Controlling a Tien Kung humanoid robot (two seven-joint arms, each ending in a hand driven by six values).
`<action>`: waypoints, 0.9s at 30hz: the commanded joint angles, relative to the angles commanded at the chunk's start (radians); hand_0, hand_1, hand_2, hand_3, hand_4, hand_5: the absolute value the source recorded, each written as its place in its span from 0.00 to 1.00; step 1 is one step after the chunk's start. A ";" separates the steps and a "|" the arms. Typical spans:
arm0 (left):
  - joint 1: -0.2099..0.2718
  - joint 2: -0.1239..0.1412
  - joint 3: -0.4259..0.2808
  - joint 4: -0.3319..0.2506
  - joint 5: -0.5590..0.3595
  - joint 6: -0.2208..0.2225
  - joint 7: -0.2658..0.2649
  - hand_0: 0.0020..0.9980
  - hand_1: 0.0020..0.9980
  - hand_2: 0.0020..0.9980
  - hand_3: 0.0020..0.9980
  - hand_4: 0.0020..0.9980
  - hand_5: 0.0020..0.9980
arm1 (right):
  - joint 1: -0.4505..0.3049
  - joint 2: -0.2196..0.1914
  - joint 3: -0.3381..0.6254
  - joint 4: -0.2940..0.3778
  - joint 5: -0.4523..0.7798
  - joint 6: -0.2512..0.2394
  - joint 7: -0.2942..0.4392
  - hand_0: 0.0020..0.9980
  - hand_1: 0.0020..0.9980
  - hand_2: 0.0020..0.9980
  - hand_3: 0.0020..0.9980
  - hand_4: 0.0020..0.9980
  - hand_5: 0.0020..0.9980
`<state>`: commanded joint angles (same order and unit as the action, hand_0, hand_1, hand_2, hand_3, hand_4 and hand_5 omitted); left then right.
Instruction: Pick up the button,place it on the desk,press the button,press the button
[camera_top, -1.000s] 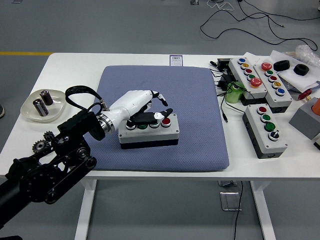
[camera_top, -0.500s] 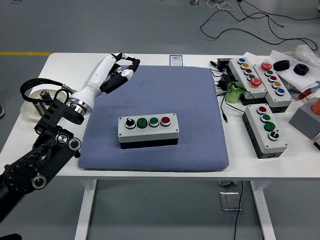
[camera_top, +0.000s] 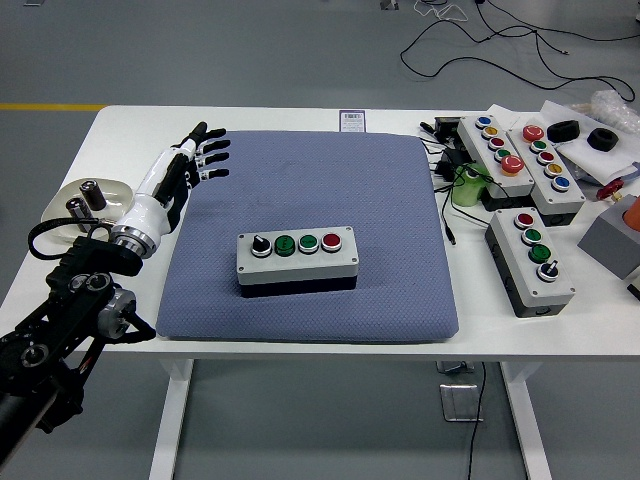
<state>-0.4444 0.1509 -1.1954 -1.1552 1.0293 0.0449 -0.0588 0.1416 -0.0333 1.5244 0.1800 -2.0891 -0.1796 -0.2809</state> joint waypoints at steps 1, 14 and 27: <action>0.007 -0.002 -0.012 -0.002 0.008 -0.013 0.003 0.75 0.81 0.79 0.77 0.68 1.00 | 0.000 0.000 0.002 0.000 -0.001 0.000 0.000 0.67 0.65 0.69 0.63 0.31 0.17; 0.048 0.010 -0.097 -0.019 0.039 -0.049 0.010 0.74 0.79 0.79 0.76 0.68 1.00 | -0.004 -0.003 0.011 0.000 -0.010 0.000 0.002 0.67 0.64 0.69 0.63 0.31 0.17; 0.040 0.010 -0.117 -0.022 0.040 -0.047 0.015 0.73 0.79 0.78 0.77 0.69 1.00 | 0.001 -0.004 -0.001 0.000 0.004 0.000 0.003 0.67 0.64 0.69 0.63 0.31 0.17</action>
<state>-0.4042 0.1608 -1.3127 -1.1772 1.0697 -0.0021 -0.0439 0.1426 -0.0372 1.5230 0.1800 -2.0847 -0.1792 -0.2775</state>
